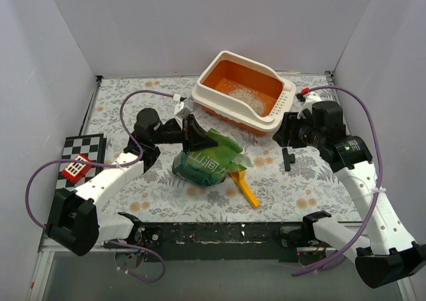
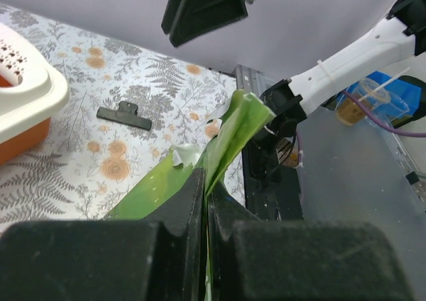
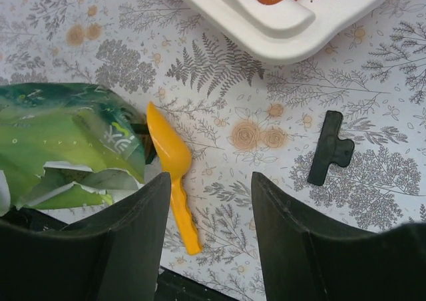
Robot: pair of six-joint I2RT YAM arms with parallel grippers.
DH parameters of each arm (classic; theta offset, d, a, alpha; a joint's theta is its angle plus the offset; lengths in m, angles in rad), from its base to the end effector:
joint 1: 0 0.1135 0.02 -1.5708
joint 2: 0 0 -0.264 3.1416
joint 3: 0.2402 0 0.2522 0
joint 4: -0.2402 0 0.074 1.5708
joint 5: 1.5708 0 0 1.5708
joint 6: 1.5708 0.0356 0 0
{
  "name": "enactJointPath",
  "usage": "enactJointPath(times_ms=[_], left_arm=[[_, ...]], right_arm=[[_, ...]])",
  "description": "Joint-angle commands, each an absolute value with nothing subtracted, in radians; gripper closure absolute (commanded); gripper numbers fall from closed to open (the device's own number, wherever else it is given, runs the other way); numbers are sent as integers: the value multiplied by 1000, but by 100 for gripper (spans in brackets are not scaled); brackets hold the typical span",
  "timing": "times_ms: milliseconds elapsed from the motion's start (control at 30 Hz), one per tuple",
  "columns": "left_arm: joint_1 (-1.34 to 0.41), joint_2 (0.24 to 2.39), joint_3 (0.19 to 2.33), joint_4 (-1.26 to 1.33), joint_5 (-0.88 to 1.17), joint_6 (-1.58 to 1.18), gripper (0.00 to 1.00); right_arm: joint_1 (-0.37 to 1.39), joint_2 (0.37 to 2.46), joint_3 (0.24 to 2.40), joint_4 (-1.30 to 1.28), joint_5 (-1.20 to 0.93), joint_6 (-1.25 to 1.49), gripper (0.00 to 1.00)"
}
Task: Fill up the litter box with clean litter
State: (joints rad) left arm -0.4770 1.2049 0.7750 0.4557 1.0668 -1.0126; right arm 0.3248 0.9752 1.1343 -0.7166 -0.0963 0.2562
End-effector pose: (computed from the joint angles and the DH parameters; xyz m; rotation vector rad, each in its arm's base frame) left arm 0.2206 -0.1491 0.3148 0.5334 1.8765 -1.8848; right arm 0.1857 0.0661 0.3722 -0.1316 2.1539 0.4425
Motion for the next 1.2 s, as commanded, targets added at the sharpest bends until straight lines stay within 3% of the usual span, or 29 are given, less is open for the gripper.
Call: enactJointPath(times_ms=[0,233,433,700,1167], left_arm=[[-499,1198,908,707,1123,-1155,100],[-503,1089,703,720,1016,-1135,100],[-497,965,582,499,946,-974,100],[-480,878,525,379,905,-888,100],[-449,819,457,385,907,-885,100]], right_arm=[[325,931,1164,-779,-146,201,41],[325,888,1068,-701,-311,146,41],[325,790,873,-422,-506,83,39],[325,715,755,-207,-620,-46,28],[345,841,819,-460,-951,-488,24]])
